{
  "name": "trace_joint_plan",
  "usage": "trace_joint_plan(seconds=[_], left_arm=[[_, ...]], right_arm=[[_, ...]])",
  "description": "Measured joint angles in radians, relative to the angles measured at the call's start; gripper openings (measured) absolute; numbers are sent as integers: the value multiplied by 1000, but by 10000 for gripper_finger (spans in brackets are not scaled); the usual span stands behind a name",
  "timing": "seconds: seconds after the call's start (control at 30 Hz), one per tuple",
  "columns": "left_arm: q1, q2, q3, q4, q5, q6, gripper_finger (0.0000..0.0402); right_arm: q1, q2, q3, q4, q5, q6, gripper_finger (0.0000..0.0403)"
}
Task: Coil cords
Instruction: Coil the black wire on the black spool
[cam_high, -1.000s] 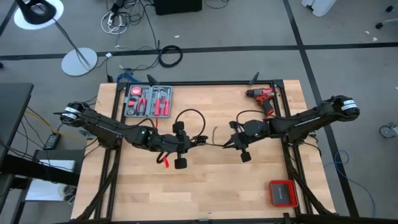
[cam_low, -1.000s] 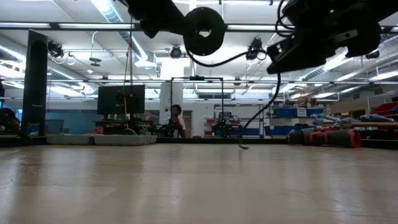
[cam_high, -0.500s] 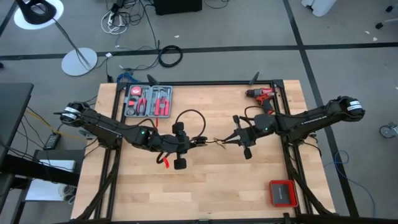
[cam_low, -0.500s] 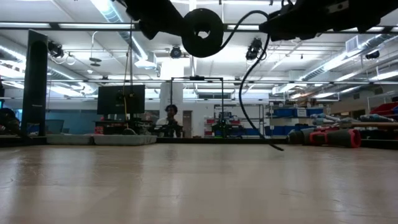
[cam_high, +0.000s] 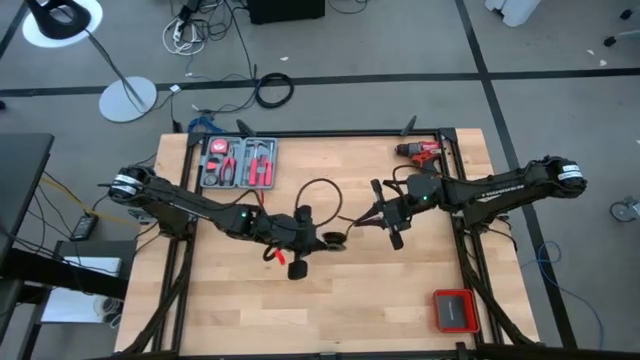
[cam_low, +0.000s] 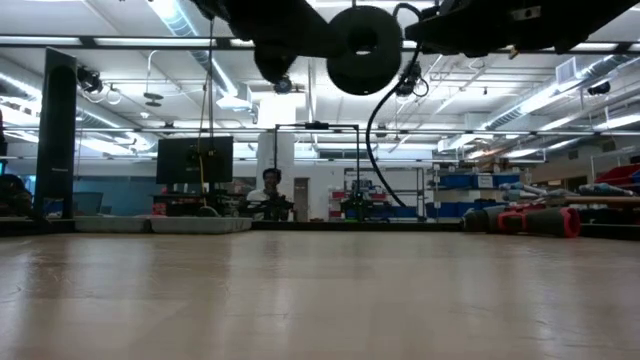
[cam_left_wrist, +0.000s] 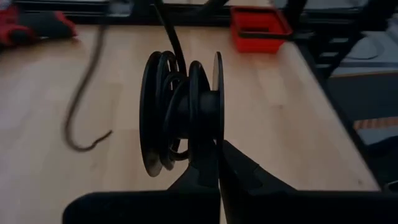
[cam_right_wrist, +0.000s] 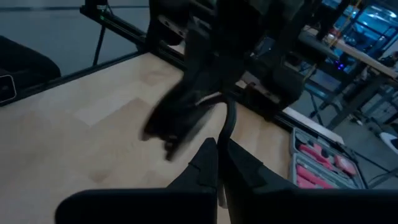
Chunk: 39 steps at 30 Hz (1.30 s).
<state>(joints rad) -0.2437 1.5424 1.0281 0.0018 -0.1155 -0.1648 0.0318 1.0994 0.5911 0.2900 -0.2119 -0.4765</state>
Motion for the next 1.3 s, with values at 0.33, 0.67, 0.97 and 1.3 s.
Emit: trace_joint_plan(seconds=[0.33,0.67,0.97,1.3], left_arm=[[61,87,0,182,186,35,0],[113,131,0,331,356,100,0],[140,134,0,351,428,140,0],[146,136,35,357,461,239,0]], right_arm=[[-5,43,2,65,-81,-9,4],[-18,144,2,167,-133,-25,4],[-22,254,1,260,-179,7,4],[-22,322,2,344,-261,131,4]])
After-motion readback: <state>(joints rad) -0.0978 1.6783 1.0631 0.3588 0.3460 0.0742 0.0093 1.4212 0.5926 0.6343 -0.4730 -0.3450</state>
